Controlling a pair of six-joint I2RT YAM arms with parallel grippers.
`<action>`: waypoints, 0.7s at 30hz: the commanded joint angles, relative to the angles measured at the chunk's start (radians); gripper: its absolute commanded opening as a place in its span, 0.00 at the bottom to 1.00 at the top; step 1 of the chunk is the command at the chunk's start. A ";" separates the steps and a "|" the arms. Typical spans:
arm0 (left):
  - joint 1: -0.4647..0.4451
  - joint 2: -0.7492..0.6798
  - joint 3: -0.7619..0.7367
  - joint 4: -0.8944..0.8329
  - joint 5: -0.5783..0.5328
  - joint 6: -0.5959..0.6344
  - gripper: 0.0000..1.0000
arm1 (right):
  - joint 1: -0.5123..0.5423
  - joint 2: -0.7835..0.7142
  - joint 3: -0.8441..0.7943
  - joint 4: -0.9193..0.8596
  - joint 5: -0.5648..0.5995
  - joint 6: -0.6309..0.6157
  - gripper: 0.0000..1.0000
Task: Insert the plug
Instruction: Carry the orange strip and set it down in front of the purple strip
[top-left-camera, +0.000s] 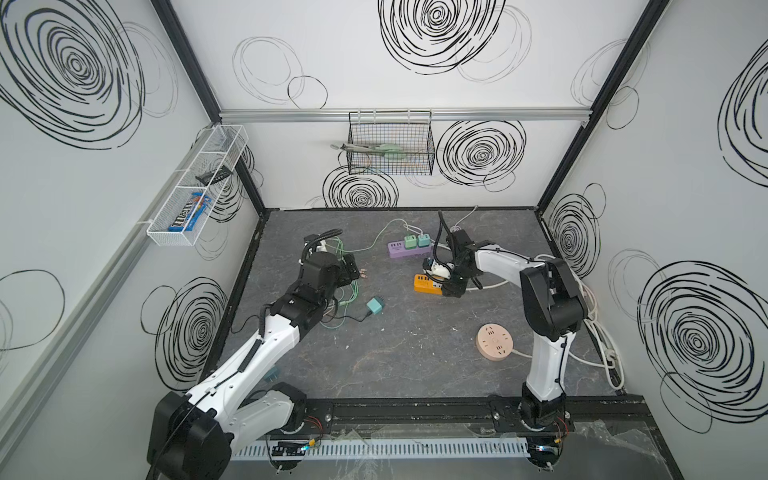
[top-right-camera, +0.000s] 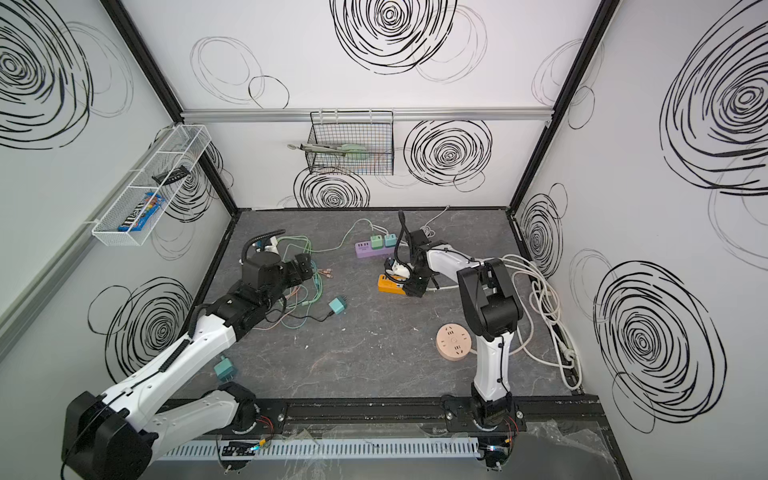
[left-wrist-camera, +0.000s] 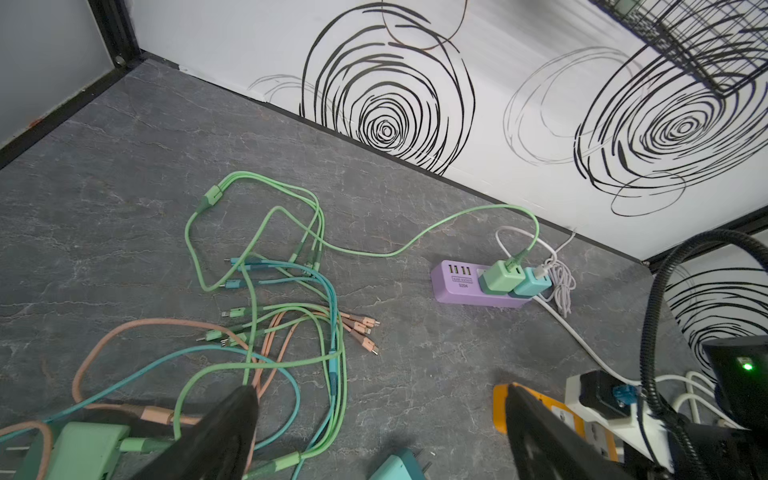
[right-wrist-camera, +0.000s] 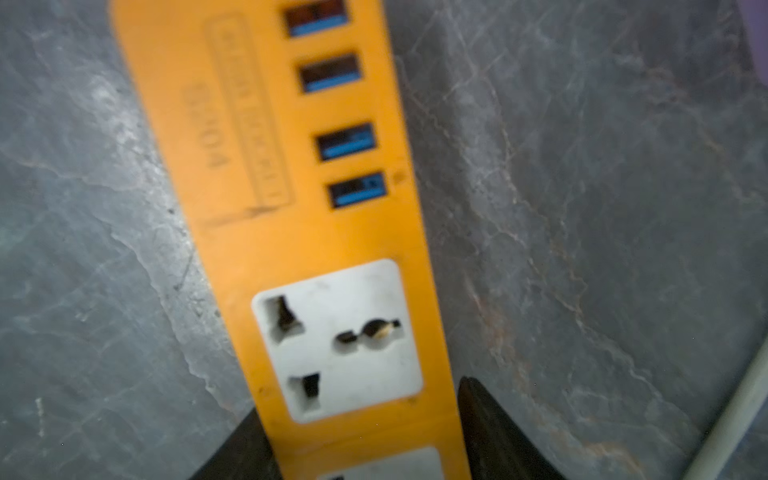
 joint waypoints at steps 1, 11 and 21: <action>0.012 -0.032 -0.020 -0.006 -0.028 -0.019 0.96 | 0.036 0.021 0.001 -0.036 -0.024 -0.094 0.60; 0.035 -0.062 -0.047 -0.032 -0.055 -0.007 0.96 | 0.199 0.145 0.120 -0.078 0.006 -0.211 0.50; 0.087 -0.085 -0.065 -0.051 -0.019 0.016 0.96 | 0.288 0.293 0.341 -0.182 0.015 -0.281 0.53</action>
